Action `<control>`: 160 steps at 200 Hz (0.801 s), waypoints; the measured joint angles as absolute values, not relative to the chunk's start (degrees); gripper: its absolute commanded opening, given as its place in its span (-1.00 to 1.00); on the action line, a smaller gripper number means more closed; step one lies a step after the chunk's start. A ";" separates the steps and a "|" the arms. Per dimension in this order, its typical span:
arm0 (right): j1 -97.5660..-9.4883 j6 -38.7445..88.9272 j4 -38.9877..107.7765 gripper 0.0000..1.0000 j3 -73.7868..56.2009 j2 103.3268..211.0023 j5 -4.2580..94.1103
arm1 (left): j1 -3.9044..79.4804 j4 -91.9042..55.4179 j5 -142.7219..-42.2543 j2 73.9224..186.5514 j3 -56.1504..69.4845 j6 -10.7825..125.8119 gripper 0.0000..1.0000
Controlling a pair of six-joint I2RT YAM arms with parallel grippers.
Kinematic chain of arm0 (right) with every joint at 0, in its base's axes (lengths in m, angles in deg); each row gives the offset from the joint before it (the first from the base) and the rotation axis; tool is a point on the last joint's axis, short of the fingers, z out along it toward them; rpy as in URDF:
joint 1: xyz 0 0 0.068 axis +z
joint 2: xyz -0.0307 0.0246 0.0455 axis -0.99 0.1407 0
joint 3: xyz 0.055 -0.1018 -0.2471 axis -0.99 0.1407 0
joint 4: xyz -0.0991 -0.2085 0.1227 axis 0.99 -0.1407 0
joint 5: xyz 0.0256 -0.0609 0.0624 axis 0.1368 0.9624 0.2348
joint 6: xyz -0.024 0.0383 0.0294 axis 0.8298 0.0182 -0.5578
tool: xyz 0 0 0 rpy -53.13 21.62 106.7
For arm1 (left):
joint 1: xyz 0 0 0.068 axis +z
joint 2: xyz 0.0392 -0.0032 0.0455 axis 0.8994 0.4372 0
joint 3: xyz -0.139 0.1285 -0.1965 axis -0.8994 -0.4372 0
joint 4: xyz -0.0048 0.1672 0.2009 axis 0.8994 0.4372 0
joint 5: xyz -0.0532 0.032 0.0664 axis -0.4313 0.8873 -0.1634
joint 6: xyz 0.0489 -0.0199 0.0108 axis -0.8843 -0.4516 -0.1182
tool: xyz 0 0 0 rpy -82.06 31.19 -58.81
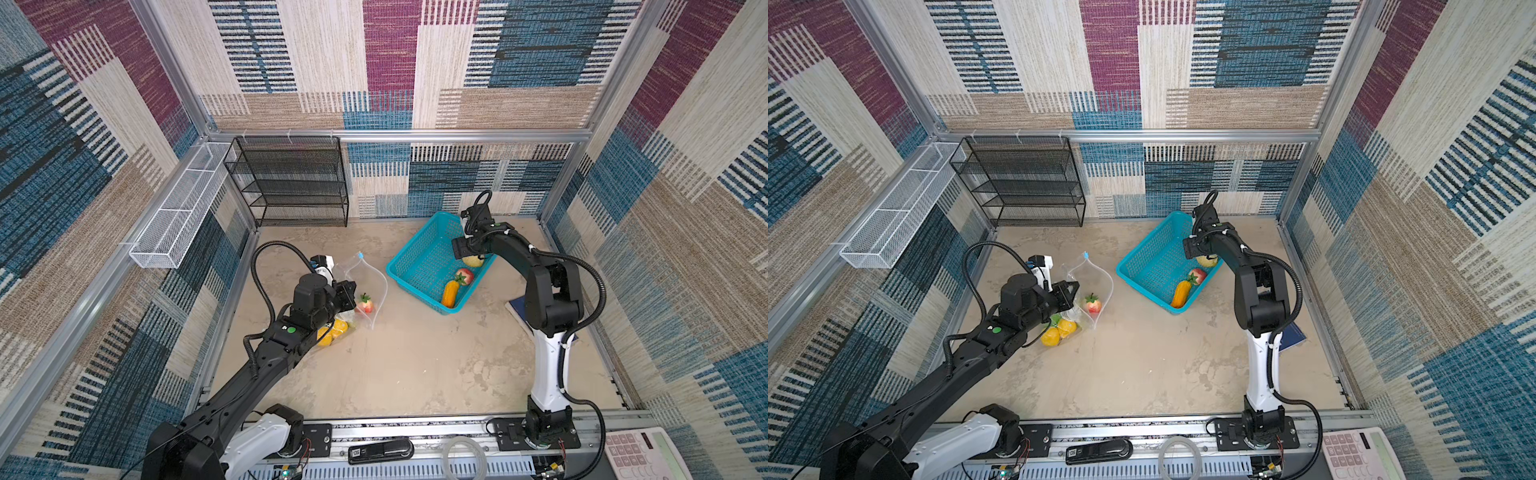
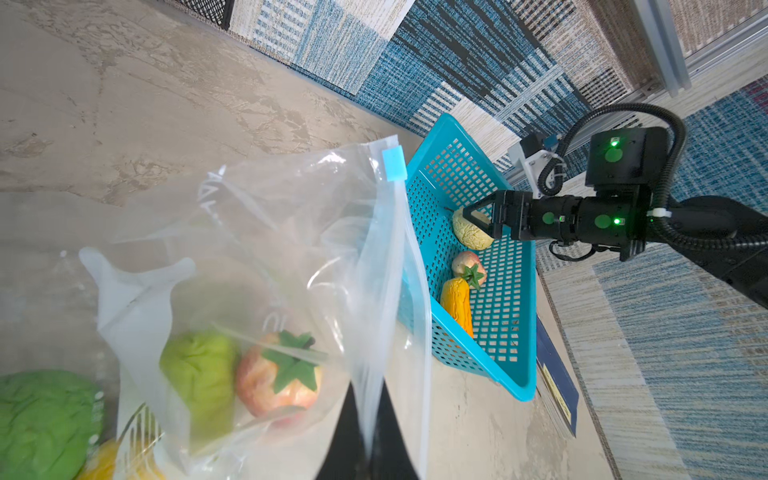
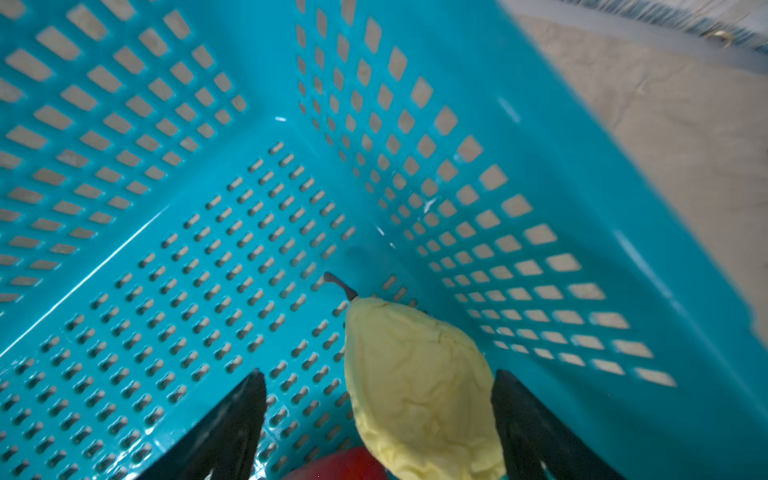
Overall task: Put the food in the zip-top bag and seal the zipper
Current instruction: 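Lower the right gripper onto the pale yellow chayote and grasp it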
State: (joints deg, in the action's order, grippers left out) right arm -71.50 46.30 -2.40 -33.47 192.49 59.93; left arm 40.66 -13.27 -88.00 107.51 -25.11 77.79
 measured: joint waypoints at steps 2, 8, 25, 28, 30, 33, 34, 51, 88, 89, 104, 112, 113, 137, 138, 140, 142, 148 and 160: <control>-71.50 46.17 -2.36 0.70 -33.30 192.49 59.84 | 40.66 -13.29 -88.00 107.51 -25.11 77.79 -1.00; -71.50 45.86 -2.31 0.69 -32.88 192.49 59.36 | 40.66 -13.29 -88.00 107.51 -25.11 77.79 -1.00; -71.47 45.10 -2.18 0.65 -31.81 192.49 57.24 | 40.66 -13.27 -88.00 107.53 -25.11 77.79 -1.00; -71.47 44.94 -2.12 0.65 -31.59 192.49 56.76 | 40.66 -13.27 -88.00 107.53 -25.11 77.79 -1.00; -71.47 44.90 -2.05 0.65 -31.46 192.49 56.52 | 40.66 -13.27 -88.00 107.53 -25.11 77.79 -1.00; -71.47 44.75 -1.98 0.65 -31.26 192.47 56.08 | 40.66 -13.27 -88.00 107.53 -25.11 77.79 -1.00; -71.47 44.66 -1.92 0.65 -31.18 192.47 55.84 | 40.66 -13.27 -88.00 107.53 -25.11 77.79 -1.00; -71.47 43.87 -1.63 0.63 -30.13 192.34 51.89 | 40.66 -13.29 -88.00 107.53 -25.11 77.79 -1.00; -71.43 42.15 0.81 0.63 -29.21 190.68 43.25 | 40.66 -13.29 -88.00 107.58 -25.11 77.81 -1.00; -71.43 42.12 0.90 0.63 -29.21 190.64 43.19 | 40.66 -13.29 -88.00 107.58 -25.11 77.81 -1.00; -71.36 41.95 1.97 0.63 -29.23 190.09 43.01 | 40.66 -13.25 -88.00 107.42 -25.11 77.81 -1.00; -71.36 41.95 2.26 0.64 -29.27 190.07 43.12 | 40.66 -13.23 -88.00 107.27 -25.11 77.81 -1.00; -71.36 41.97 2.28 0.64 -29.27 190.07 43.17 | 40.66 -13.23 -88.00 107.25 -25.11 77.81 -1.00; -70.86 42.93 1.97 0.69 -29.19 190.13 46.40 | 40.66 -13.18 -87.98 106.99 -25.13 77.81 -1.00; -70.84 42.98 1.97 0.70 -29.16 190.13 46.51 | 40.66 -13.18 -87.98 106.99 -25.13 77.81 -1.00; -70.77 43.13 1.99 0.72 -29.08 190.13 46.79 | 40.66 -13.18 -87.98 106.99 -25.15 77.81 -1.00; -70.69 43.28 1.99 0.73 -28.99 190.13 47.08 | 40.66 -13.18 -87.98 106.97 -25.15 77.81 -1.00; -70.38 43.76 1.93 0.75 -28.73 190.11 47.89 | 40.66 -13.18 -87.98 106.97 -25.15 77.81 -1.00; -69.77 44.92 1.56 0.80 -27.92 190.02 49.07 | 40.66 -13.14 -87.98 106.97 -25.15 77.81 -1.00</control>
State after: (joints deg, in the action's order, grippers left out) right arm -69.77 44.92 1.56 -27.92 190.02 49.07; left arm 40.66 -13.14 -87.98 106.97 -25.15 77.81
